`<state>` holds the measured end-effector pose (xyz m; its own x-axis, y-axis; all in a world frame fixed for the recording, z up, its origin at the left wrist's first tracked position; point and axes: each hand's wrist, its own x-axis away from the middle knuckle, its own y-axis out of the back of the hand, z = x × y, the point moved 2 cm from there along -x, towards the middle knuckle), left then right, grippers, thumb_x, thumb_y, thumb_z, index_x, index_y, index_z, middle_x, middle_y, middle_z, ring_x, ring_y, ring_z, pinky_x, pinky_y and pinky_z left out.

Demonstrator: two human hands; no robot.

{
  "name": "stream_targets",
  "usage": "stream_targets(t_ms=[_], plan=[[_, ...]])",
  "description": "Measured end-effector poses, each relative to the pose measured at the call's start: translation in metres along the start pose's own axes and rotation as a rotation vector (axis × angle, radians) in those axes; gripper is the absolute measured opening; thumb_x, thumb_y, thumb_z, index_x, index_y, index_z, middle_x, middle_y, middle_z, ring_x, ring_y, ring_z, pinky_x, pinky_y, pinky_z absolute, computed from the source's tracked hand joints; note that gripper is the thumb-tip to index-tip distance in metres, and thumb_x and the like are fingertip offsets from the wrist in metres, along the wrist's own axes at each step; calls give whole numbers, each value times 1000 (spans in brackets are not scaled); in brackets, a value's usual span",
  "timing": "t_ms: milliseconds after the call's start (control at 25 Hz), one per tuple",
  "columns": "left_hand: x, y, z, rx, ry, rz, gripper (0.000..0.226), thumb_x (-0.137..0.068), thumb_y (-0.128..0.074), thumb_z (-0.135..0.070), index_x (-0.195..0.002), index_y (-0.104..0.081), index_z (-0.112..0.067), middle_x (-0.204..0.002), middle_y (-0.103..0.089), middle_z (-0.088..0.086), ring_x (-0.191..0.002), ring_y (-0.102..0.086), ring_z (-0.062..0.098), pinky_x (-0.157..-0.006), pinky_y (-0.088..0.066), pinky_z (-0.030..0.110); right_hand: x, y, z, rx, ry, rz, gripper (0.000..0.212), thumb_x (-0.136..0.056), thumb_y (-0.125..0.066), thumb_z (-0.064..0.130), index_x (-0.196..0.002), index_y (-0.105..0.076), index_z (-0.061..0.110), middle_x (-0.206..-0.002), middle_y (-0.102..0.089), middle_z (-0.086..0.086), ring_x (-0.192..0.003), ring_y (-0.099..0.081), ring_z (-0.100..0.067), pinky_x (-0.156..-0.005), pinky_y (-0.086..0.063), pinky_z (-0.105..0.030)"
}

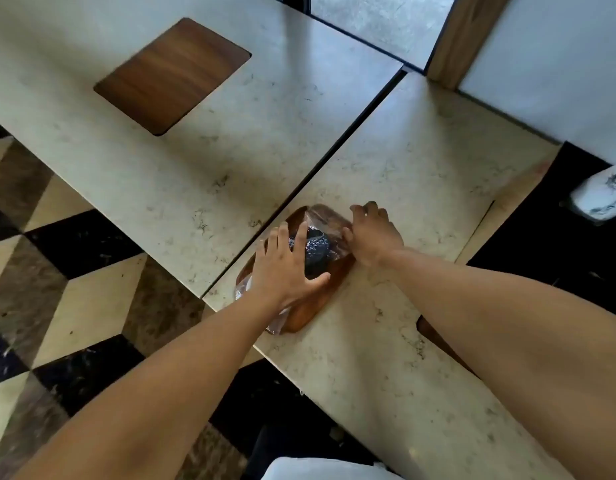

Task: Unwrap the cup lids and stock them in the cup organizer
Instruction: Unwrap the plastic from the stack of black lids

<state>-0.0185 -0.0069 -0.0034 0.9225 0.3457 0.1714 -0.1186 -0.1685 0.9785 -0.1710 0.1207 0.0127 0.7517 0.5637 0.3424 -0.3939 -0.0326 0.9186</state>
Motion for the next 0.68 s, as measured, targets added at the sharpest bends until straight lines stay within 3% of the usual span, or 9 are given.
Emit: stream_targets(t_ms=[200, 440, 680], plan=[[-6, -13, 9, -68, -47, -5, 108, -77, -55, -74, -157, -9, -17, -149, -39, 25, -133, -43, 40, -106, -40, 52, -6, -10, 1, 5, 8, 20, 43, -106, -41, 36, -138, -48, 8, -137, -48, -17, -124, -49, -36, -101, -46, -47], [-9, -8, 6, -58, -81, 21, 101, -81, -59, -61, -158, -15, -13, -129, -47, 19, -112, -49, 34, -90, -45, 45, -9, -20, -2, -116, -36, 33, 36, -107, -41, 27, -133, -50, 5, -132, -51, -18, -121, -53, -38, -99, -46, -47], [-12, -4, 4, -40, -123, 46, 99, -82, -63, -57, -159, -19, -12, -131, -47, 20, -113, -49, 33, -94, -47, 44, -7, -21, -10, -230, -65, 39, 28, -106, -43, 22, -129, -51, 7, -128, -52, -14, -113, -57, -32, -97, -49, -44]])
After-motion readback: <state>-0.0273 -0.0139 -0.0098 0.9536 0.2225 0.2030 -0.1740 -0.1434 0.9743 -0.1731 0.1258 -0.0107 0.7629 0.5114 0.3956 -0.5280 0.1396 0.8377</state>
